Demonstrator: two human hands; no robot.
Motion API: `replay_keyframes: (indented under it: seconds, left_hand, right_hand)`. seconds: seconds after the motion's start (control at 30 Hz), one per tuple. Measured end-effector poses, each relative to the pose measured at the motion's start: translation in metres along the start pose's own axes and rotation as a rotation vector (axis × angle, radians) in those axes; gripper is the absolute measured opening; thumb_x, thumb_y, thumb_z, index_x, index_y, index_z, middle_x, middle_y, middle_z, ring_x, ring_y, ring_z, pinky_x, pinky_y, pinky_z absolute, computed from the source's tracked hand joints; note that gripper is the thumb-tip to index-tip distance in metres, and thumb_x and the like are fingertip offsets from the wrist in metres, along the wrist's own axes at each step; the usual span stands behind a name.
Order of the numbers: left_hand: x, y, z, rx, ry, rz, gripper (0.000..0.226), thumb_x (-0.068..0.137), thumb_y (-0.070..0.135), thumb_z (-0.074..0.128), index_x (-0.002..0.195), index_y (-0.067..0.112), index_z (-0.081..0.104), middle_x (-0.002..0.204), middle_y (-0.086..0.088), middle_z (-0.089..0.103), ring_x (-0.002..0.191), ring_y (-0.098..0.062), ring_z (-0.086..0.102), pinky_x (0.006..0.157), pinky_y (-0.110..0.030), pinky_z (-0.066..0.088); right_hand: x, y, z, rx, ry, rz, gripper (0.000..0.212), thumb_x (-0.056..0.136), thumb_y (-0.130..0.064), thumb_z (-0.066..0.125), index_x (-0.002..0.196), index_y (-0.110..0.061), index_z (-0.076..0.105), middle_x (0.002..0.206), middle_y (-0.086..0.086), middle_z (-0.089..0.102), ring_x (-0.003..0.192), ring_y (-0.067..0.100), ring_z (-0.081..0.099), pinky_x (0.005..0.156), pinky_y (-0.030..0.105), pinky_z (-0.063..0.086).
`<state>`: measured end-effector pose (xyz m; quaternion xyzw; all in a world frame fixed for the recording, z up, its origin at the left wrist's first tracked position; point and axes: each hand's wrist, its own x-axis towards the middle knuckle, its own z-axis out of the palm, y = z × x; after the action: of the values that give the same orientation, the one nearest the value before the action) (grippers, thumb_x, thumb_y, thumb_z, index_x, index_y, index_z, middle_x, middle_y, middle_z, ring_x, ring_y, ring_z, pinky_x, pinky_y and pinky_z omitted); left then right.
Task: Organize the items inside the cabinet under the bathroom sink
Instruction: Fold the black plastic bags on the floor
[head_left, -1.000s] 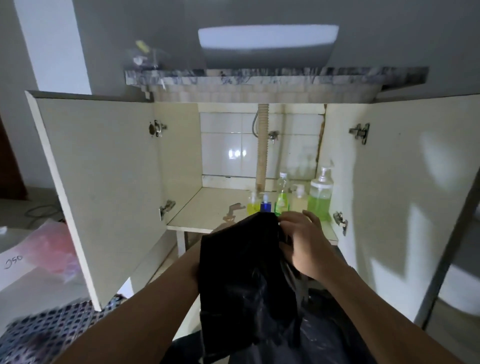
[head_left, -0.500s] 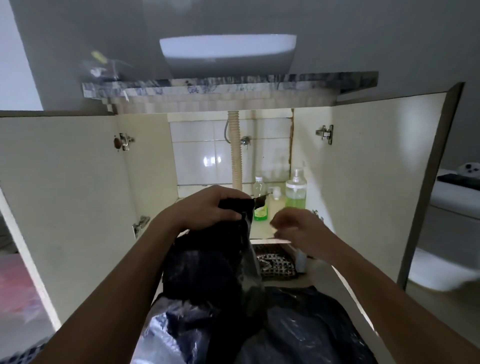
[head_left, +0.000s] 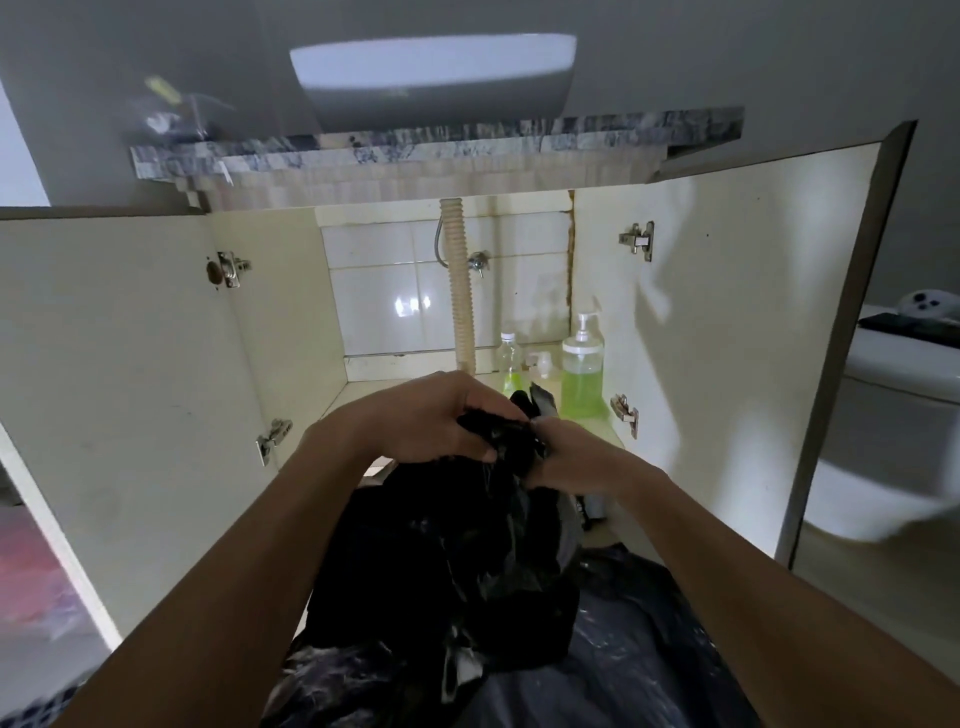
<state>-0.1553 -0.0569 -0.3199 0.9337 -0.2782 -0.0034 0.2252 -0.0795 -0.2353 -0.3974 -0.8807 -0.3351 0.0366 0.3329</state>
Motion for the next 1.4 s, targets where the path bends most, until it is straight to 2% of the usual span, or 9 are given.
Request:
replay_keyframes:
  seconds: [0.2,0.33,0.57,0.7,0.8,1.0,1.2,1.3,1.4]
  left_hand:
    - [0.003,-0.027,0.004,0.323,0.121,-0.326,0.032,0.080,0.015,0.071,0.110,0.025,0.068,0.098,0.003,0.062,0.094,-0.017,0.057,0.081,-0.029,0.045]
    - [0.003,-0.050,0.017,0.388,0.153,-0.546,0.031,0.072,0.029,0.079,0.098,0.022,0.065,0.095,0.003,0.056,0.096,-0.021,0.057,0.079,-0.033,0.048]
    - [0.007,-0.064,0.047,0.371,0.051,-0.515,0.061,0.062,0.047,0.083,0.117,0.031,0.063,0.131,0.004,0.050,0.124,-0.022,0.044,0.106,-0.050,0.035]
    - [0.008,-0.064,0.053,0.176,0.143,-0.358,0.030,0.074,0.030,0.079,0.098,0.014,0.071,0.093,-0.004,0.073,0.064,0.002,0.056,0.073,-0.020,0.039]
    - [0.007,-0.063,0.051,0.174,0.154,-0.296,0.025,0.078,0.028,0.075,0.096,0.010,0.070,0.078,0.000,0.068,0.059,0.012,0.044,0.078,-0.023,0.031]
    - [0.018,-0.064,0.047,0.163,0.115,-0.298,0.020,0.079,0.032,0.074,0.087,0.013,0.070,0.063,0.012,0.056,0.056,-0.001,0.050,0.054,-0.018,0.035]
    - [0.057,-0.078,0.047,0.227,-0.271,-0.454,0.028,0.073,0.035,0.078,0.093,0.017,0.071,0.068,0.013,0.059,0.074,-0.014,0.058,0.068,-0.025,0.042]
    - [0.080,-0.089,0.044,0.489,-0.236,-0.526,0.029,0.076,0.024,0.073,0.101,0.012,0.069,0.080,0.001,0.063,0.079,-0.022,0.059,0.072,-0.029,0.048]
    - [0.091,-0.091,0.038,0.714,0.007,-0.558,0.026,0.084,0.014,0.057,0.109,0.013,0.063,0.097,-0.007,0.062,0.087,-0.027,0.062,0.069,-0.031,0.047]
  right_hand:
    - [0.005,0.025,0.001,-0.279,-0.053,0.143,0.008,0.081,-0.022,0.064,0.083,-0.015,0.066,0.082,0.006,0.065,0.084,0.023,0.064,0.072,0.033,0.050]
    - [0.002,0.021,-0.004,-0.381,0.070,0.062,0.032,0.082,-0.019,0.065,0.060,-0.015,0.043,0.061,0.001,0.046,0.061,0.019,0.046,0.052,0.028,0.030]
    - [-0.010,0.005,-0.008,-0.373,0.274,-0.204,0.032,0.081,-0.012,0.067,0.060,-0.010,0.044,0.053,-0.008,0.037,0.046,0.000,0.030,0.047,0.017,0.022]
    - [-0.013,0.009,-0.013,-0.355,0.330,-0.183,0.036,0.079,-0.018,0.071,0.060,-0.012,0.041,0.051,-0.004,0.038,0.045,0.008,0.030,0.046,0.018,0.022]
    - [-0.019,0.013,-0.023,-0.408,0.208,-0.048,0.046,0.076,-0.026,0.075,0.056,-0.017,0.035,0.051,-0.005,0.036,0.046,0.009,0.030,0.047,0.022,0.022]
    - [-0.012,0.012,-0.040,-0.543,-0.217,0.270,0.049,0.074,-0.038,0.077,0.062,-0.014,0.036,0.060,-0.002,0.036,0.051,0.013,0.032,0.049,0.024,0.025]
    - [0.032,0.023,-0.049,-0.786,-0.306,0.368,0.044,0.078,-0.033,0.074,0.066,-0.014,0.036,0.071,0.001,0.047,0.066,0.020,0.051,0.055,0.026,0.040]
    - [0.044,0.031,-0.052,-0.883,-0.202,0.352,0.033,0.082,-0.027,0.071,0.067,-0.011,0.046,0.068,0.001,0.050,0.062,0.019,0.053,0.056,0.028,0.046]
    - [0.045,0.036,-0.058,-0.952,0.190,0.229,0.014,0.089,-0.020,0.060,0.091,-0.006,0.062,0.075,0.004,0.056,0.069,0.025,0.059,0.059,0.030,0.044]
